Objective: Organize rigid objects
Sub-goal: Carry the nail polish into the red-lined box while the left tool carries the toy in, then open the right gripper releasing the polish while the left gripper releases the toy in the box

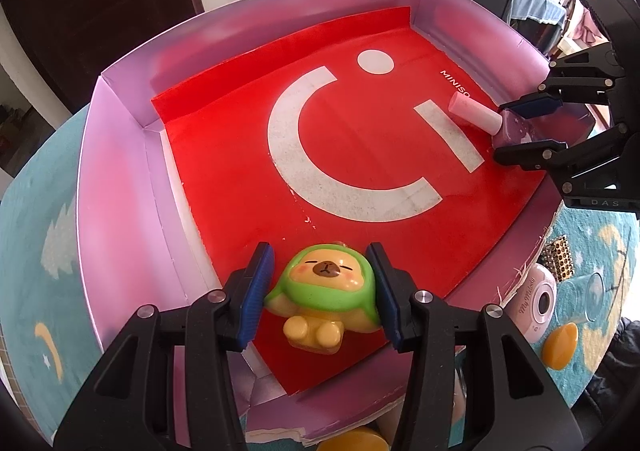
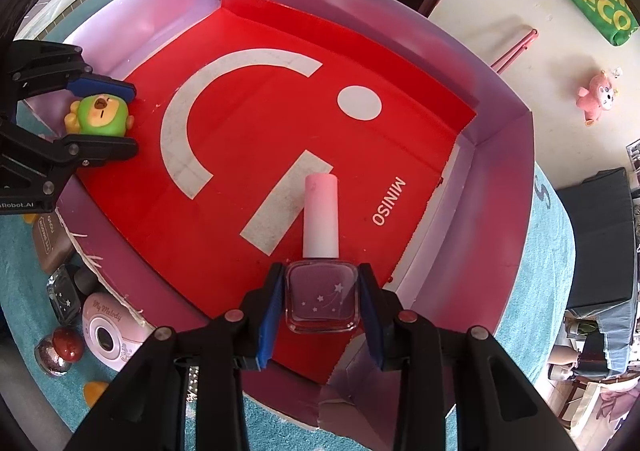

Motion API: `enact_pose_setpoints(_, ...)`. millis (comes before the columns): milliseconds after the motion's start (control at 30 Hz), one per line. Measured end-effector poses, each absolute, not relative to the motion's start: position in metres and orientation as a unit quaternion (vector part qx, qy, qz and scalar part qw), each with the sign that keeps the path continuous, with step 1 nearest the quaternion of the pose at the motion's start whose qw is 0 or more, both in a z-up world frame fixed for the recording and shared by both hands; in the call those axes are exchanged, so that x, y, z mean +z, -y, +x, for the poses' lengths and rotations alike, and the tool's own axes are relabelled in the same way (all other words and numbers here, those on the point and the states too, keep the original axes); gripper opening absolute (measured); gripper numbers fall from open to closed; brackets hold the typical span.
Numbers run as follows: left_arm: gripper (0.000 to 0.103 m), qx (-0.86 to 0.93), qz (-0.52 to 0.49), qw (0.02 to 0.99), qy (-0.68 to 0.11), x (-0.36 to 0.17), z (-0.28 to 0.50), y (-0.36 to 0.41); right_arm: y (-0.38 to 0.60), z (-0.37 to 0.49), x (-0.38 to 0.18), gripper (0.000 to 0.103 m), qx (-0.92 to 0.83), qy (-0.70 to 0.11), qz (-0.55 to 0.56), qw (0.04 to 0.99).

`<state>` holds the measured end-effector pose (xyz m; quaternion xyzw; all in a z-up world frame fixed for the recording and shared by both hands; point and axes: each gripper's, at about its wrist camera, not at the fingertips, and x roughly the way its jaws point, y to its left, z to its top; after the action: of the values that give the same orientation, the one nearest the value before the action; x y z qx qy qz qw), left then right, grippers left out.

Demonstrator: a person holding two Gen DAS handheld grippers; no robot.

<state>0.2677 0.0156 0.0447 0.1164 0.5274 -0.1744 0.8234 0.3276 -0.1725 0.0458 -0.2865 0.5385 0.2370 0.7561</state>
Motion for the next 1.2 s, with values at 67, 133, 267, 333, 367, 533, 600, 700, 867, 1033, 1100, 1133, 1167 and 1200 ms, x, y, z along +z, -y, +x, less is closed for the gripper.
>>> enact_pose_setpoints(67, 0.046, -0.175, 0.116, 0.823, -0.527, 0.045, 0.268, -0.015, 0.173, 0.328, 0.046, 0.037, 0.237, -0.539, -0.286, 0.756)
enact_pose_setpoints(133, 0.046, -0.175, 0.117, 0.823, -0.527, 0.045, 0.268, -0.015, 0.174, 0.328, 0.045, 0.037, 0.237, -0.539, -0.286, 0.756)
enact_pose_setpoints(267, 0.047, -0.178, 0.116, 0.823, -0.527, 0.045, 0.267, -0.015, 0.175, 0.329, 0.045, 0.037, 0.237, -0.539, -0.286, 0.756)
enact_pose_setpoints(333, 0.047, -0.179, 0.115, 0.823, -0.526, 0.046, 0.267, -0.015, 0.175, 0.328, 0.044, 0.037, 0.236, -0.539, -0.286, 0.756)
enact_pose_setpoints(367, 0.047, -0.180, 0.115, 0.823, -0.526, 0.046, 0.266, -0.016, 0.175, 0.328, 0.044, 0.037, 0.236, -0.539, -0.287, 0.756)
enact_pose_setpoints(533, 0.050, -0.183, 0.117, 0.822, -0.526, 0.046, 0.265, -0.015, 0.173, 0.327, 0.044, 0.037, 0.236, -0.541, -0.287, 0.755)
enact_pose_setpoints(600, 0.051, -0.182, 0.118, 0.823, -0.525, 0.046, 0.265, -0.015, 0.172, 0.327, 0.044, 0.037, 0.236, -0.541, -0.287, 0.755)
enact_pose_setpoints(700, 0.053, -0.182, 0.116, 0.824, -0.524, 0.047, 0.266, -0.015, 0.171, 0.328, 0.045, 0.037, 0.235, -0.541, -0.286, 0.755)
enact_pose_setpoints(867, 0.057, -0.181, 0.113, 0.828, -0.519, 0.051, 0.266, -0.015, 0.171, 0.328, 0.045, 0.038, 0.235, -0.542, -0.285, 0.755)
enact_pose_setpoints(1033, 0.059, -0.181, 0.111, 0.831, -0.515, 0.053, 0.265, -0.016, 0.171, 0.328, 0.044, 0.038, 0.236, -0.543, -0.285, 0.754)
enact_pose_setpoints(1100, 0.059, -0.181, 0.110, 0.832, -0.513, 0.055, 0.263, -0.017, 0.171, 0.328, 0.045, 0.039, 0.236, -0.544, -0.284, 0.754)
enact_pose_setpoints(1133, 0.060, -0.180, 0.110, 0.832, -0.512, 0.055, 0.263, -0.017, 0.171, 0.328, 0.045, 0.039, 0.236, -0.544, -0.284, 0.753)
enact_pose_setpoints(1167, 0.060, -0.180, 0.109, 0.833, -0.512, 0.055, 0.263, -0.017, 0.171, 0.328, 0.045, 0.039, 0.236, -0.545, -0.283, 0.753)
enact_pose_setpoints(1200, 0.060, -0.180, 0.109, 0.833, -0.511, 0.056, 0.262, -0.018, 0.171, 0.328, 0.045, 0.039, 0.235, -0.545, -0.283, 0.753)
